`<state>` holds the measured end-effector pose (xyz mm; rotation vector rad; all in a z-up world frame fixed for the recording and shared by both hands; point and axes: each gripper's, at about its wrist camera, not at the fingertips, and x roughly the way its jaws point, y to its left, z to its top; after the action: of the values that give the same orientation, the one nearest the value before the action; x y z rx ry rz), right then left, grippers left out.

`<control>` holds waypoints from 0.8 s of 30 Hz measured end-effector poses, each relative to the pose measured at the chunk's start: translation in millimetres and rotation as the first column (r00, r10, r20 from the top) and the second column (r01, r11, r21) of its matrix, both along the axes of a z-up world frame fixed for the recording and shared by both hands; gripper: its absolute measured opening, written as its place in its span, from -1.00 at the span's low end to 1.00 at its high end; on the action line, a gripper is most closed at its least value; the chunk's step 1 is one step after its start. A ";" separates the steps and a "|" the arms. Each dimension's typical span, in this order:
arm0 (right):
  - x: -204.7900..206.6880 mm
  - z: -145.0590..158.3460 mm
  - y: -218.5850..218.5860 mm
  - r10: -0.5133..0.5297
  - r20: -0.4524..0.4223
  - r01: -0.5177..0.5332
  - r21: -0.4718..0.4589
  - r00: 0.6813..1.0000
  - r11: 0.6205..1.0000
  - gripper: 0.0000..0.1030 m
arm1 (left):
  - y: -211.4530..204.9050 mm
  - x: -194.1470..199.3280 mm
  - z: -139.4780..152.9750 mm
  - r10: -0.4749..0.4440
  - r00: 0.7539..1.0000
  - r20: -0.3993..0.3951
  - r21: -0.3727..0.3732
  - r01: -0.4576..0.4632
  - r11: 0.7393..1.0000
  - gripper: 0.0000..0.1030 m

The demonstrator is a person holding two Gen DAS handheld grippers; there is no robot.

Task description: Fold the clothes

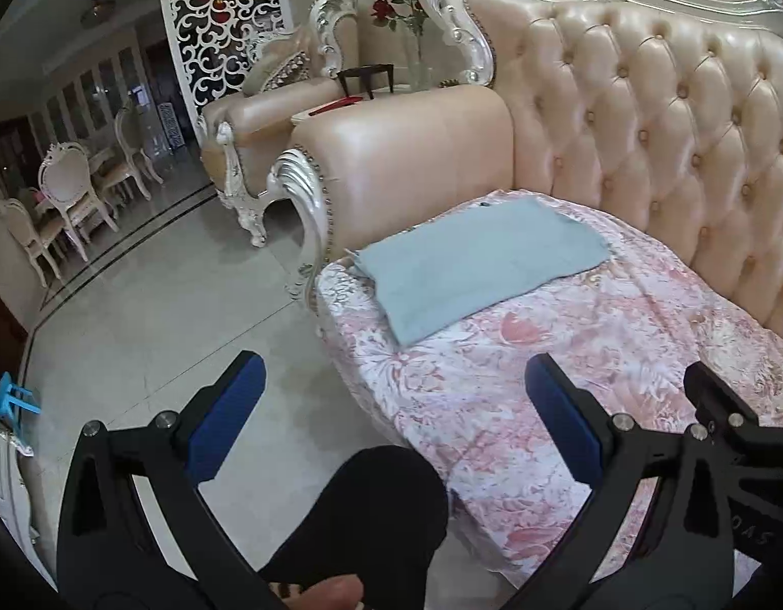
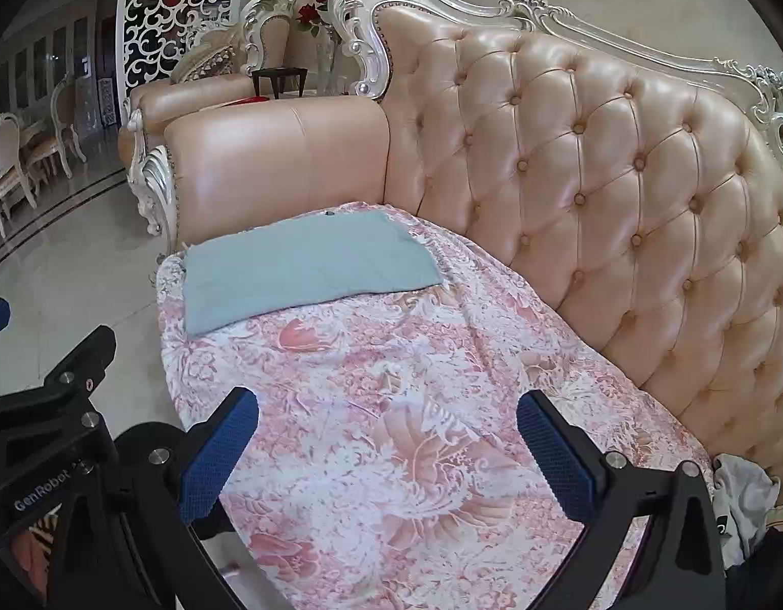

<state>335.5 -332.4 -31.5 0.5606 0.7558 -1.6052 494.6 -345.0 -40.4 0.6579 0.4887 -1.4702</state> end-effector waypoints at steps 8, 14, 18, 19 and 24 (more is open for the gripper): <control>6.9 -6.8 8.9 0.062 -0.032 -0.062 0.013 0.998 0.998 1.00 | 2.3 6.1 0.4 0.004 1.000 -0.030 0.020 -0.003 1.000 0.99; 11.4 -14.4 10.1 0.079 -0.031 -0.078 0.031 0.996 0.997 1.00 | 5.7 1.6 -1.0 -0.009 1.000 -0.014 0.023 0.009 1.000 0.99; 11.9 -12.1 10.8 0.083 -0.032 -0.083 0.026 0.996 0.996 1.00 | 5.0 2.3 -1.0 -0.011 1.000 -0.017 0.026 0.012 1.000 0.99; 12.0 -11.0 10.8 0.084 -0.033 -0.083 0.023 0.996 0.996 1.00 | 4.8 2.7 -1.0 -0.011 1.000 -0.019 0.026 0.012 1.000 0.99; 13.6 -10.2 9.9 0.088 -0.039 -0.087 0.022 0.995 0.996 1.00 | 3.5 4.9 -1.0 -0.012 1.000 -0.028 0.029 0.013 1.000 0.99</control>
<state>349.1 -322.5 -41.7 0.5043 0.8165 -1.5328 499.5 -341.5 -41.4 0.6653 0.5285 -1.4882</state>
